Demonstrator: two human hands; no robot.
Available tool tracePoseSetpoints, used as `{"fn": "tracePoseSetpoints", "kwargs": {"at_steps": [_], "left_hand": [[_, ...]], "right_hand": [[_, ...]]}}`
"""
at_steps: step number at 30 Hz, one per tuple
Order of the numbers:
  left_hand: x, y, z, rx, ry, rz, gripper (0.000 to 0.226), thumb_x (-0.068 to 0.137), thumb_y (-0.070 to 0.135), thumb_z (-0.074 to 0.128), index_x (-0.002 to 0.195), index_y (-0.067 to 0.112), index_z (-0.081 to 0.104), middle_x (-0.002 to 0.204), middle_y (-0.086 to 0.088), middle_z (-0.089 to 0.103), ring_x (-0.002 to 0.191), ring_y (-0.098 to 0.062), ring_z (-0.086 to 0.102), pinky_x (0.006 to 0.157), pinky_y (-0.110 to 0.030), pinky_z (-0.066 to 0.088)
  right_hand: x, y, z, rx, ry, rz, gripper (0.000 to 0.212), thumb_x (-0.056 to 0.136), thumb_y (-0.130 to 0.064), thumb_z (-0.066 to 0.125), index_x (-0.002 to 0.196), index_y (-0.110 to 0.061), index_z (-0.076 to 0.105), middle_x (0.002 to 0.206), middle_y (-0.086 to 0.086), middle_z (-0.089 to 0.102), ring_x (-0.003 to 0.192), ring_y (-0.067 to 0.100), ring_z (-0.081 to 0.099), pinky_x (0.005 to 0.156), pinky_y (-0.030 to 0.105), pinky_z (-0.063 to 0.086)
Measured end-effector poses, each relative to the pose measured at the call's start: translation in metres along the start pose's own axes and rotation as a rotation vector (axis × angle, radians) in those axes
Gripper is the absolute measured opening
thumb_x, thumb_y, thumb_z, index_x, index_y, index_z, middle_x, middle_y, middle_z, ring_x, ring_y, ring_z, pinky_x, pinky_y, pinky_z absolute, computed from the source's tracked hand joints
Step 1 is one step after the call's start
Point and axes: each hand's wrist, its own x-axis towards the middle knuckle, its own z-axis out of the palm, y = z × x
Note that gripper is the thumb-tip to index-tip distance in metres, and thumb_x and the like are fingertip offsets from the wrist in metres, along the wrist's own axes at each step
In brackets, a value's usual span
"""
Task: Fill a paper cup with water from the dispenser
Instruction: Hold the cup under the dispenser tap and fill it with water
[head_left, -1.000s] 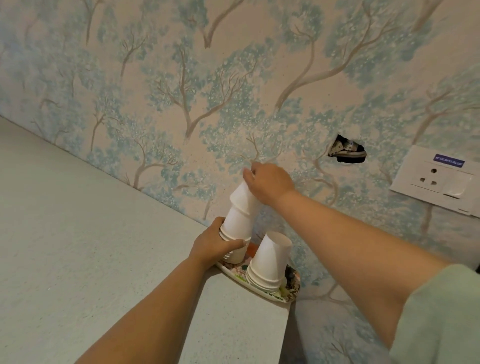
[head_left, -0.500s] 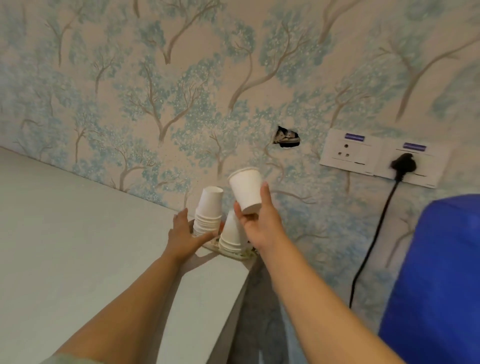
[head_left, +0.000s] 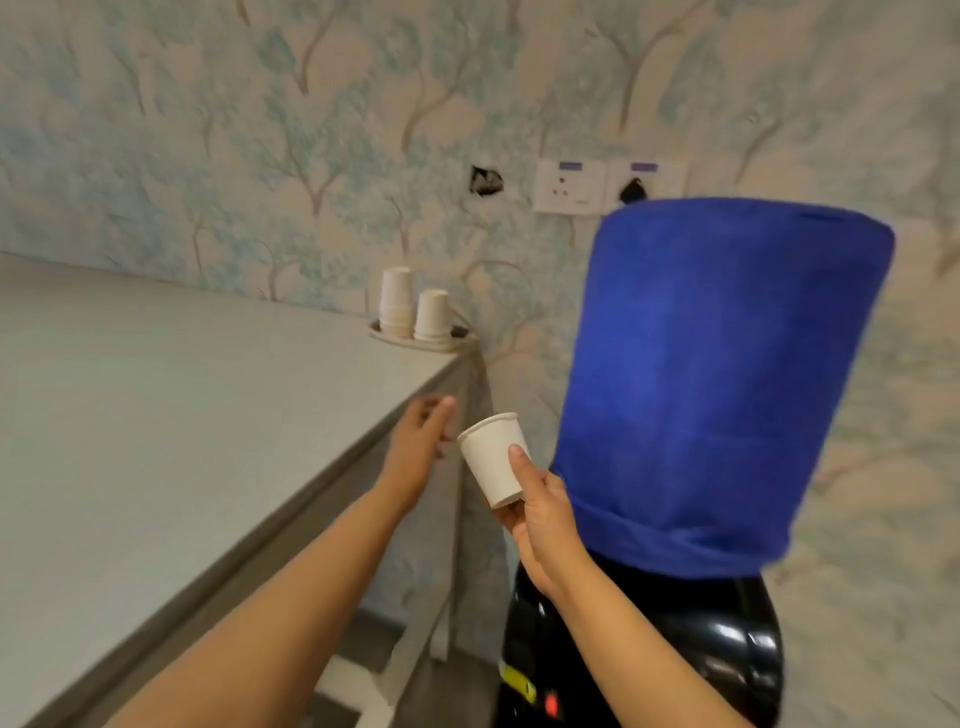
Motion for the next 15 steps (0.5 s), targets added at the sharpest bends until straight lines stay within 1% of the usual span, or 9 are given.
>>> {"fn": "tracePoseSetpoints", "kwargs": {"at_steps": [3,4,6,7,9,11,12,13,15], "left_hand": [[-0.061,-0.008,0.035,-0.014,-0.333,-0.264,0.039,0.089,0.045,0.049,0.109,0.013,0.059,0.098,-0.008,0.062,0.086,-0.022,0.062,0.069,-0.032,0.054],[-0.082,-0.014,0.045,-0.007,-0.405,-0.327,0.042,0.088,0.045,0.051,0.111,0.010,0.060,0.096,-0.008,0.063,0.086,-0.023,0.062,0.067,-0.032,0.054],[-0.120,-0.032,0.061,0.016,-0.488,-0.394,0.037,0.087,0.042,0.056,0.102,0.008,0.062,0.087,-0.006,0.062,0.077,-0.019,0.060,0.062,-0.028,0.049],[-0.137,-0.042,0.069,0.061,-0.518,-0.402,0.032,0.085,0.040,0.059,0.095,0.010,0.063,0.083,-0.005,0.061,0.074,-0.016,0.058,0.062,-0.027,0.046],[-0.168,-0.068,0.086,0.208,-0.562,-0.393,0.026,0.083,0.035,0.064,0.092,0.010,0.061,0.083,-0.003,0.060,0.073,-0.012,0.056,0.064,-0.023,0.044],[-0.199,-0.094,0.101,0.273,-0.613,-0.437,0.034,0.080,0.029,0.069,0.104,0.009,0.056,0.092,-0.004,0.058,0.080,-0.010,0.056,0.068,-0.018,0.045],[-0.214,-0.107,0.108,0.290,-0.660,-0.477,0.044,0.080,0.030,0.069,0.113,0.009,0.051,0.101,-0.006,0.057,0.087,-0.012,0.056,0.074,-0.019,0.045],[-0.228,-0.118,0.112,0.312,-0.711,-0.511,0.054,0.080,0.033,0.069,0.123,0.010,0.046,0.112,-0.008,0.054,0.098,-0.015,0.056,0.081,-0.022,0.045],[-0.246,-0.136,0.120,0.372,-0.791,-0.524,0.070,0.079,0.042,0.066,0.136,0.016,0.035,0.134,-0.010,0.044,0.119,-0.021,0.048,0.092,-0.026,0.041]], "right_hand": [[-0.049,0.017,-0.043,-0.121,0.076,0.037,0.049,0.082,-0.031,0.064,0.115,-0.004,0.039,0.111,0.017,0.057,0.099,0.029,0.059,0.089,0.045,0.048],[-0.066,0.025,-0.063,-0.147,0.097,0.067,0.048,0.082,-0.029,0.064,0.114,-0.005,0.039,0.112,0.017,0.056,0.100,0.030,0.059,0.092,0.047,0.047],[-0.097,0.042,-0.100,-0.254,0.107,0.115,0.047,0.082,-0.027,0.066,0.113,-0.008,0.037,0.111,0.014,0.057,0.098,0.027,0.060,0.095,0.051,0.048],[-0.112,0.052,-0.117,-0.337,0.102,0.130,0.048,0.081,-0.026,0.067,0.113,-0.010,0.036,0.111,0.012,0.059,0.095,0.023,0.061,0.094,0.048,0.050],[-0.137,0.074,-0.148,-0.499,0.090,0.168,0.056,0.075,-0.026,0.074,0.115,-0.011,0.037,0.107,0.005,0.062,0.091,0.013,0.062,0.080,0.029,0.055],[-0.154,0.095,-0.168,-0.567,0.121,0.215,0.061,0.069,-0.026,0.079,0.115,-0.014,0.040,0.100,-0.002,0.062,0.086,0.005,0.062,0.060,0.013,0.050],[-0.160,0.107,-0.179,-0.596,0.162,0.240,0.060,0.068,-0.026,0.079,0.114,-0.015,0.042,0.097,-0.003,0.063,0.083,0.004,0.062,0.055,0.011,0.047],[-0.164,0.117,-0.186,-0.626,0.201,0.265,0.057,0.067,-0.026,0.078,0.113,-0.016,0.045,0.096,-0.002,0.063,0.081,0.005,0.063,0.053,0.012,0.046],[-0.171,0.135,-0.201,-0.697,0.257,0.335,0.049,0.066,-0.031,0.075,0.108,-0.018,0.054,0.095,0.000,0.066,0.082,0.009,0.064,0.061,0.023,0.052]]}}
